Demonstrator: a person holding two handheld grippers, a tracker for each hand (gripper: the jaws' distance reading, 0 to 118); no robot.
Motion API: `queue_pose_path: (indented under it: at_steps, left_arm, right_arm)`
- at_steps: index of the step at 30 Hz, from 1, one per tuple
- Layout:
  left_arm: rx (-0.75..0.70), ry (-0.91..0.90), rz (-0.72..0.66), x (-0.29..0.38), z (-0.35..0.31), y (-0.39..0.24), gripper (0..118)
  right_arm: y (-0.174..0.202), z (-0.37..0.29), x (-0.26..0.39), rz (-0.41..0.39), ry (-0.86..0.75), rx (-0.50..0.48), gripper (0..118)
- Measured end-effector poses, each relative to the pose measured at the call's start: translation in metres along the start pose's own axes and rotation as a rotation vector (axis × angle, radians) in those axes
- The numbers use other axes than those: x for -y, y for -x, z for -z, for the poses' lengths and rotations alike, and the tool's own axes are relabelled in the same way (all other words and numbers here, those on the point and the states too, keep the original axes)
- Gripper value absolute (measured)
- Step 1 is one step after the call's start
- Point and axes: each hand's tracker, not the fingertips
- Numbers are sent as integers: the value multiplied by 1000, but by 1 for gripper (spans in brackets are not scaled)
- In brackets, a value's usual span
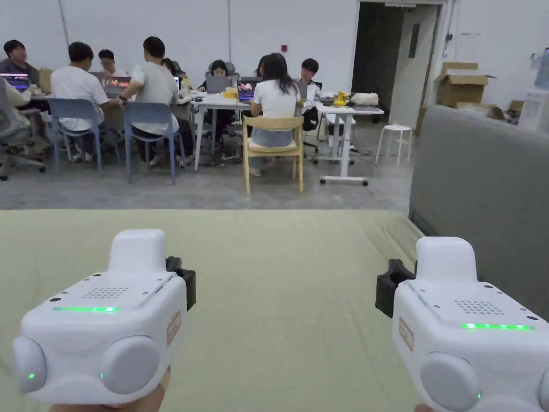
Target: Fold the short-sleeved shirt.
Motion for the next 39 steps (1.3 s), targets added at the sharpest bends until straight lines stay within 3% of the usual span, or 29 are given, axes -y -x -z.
queue_pose_path:
  at_steps: [11,12,13,14,15,19,23,27,30,35,39]
  left_arm:
    - [-10,-24,18,-10,-21,5,0]
    - [-9,-25,20,-11,-22,4,4]
    - [-4,-28,26,-11,-23,6,27]
    - [-16,-43,40,-12,-24,4,74]
    - [-52,-49,52,-13,-24,2,118]
    - [-37,-137,11,-21,-12,11,118]
    - [-24,-97,6,-20,-41,14,118]
    - [-26,-82,42,-15,-35,9,118]
    - [-22,-69,44,-14,-34,9,118]
    - [-16,-68,32,-14,-36,10,118]
    - [-17,-71,31,-13,-36,12,118]
  right_arm:
    - [13,-8,-5,5,-29,-49,36]
    - [12,-7,-6,6,-30,-54,51]
    - [12,-7,-8,8,-28,-54,87]
    - [14,-4,-10,13,-14,-37,118]
    - [16,-2,-9,12,3,-9,118]
    - [13,-36,-27,-84,-100,15,118]
    - [27,-20,-15,-76,-98,-8,118]
    - [23,-21,-18,-9,-94,-52,118]
    - [24,-22,-20,13,-72,-16,118]
    - [32,-22,-17,-37,-74,20,118]
    - [35,-22,-16,-30,-66,19,118]
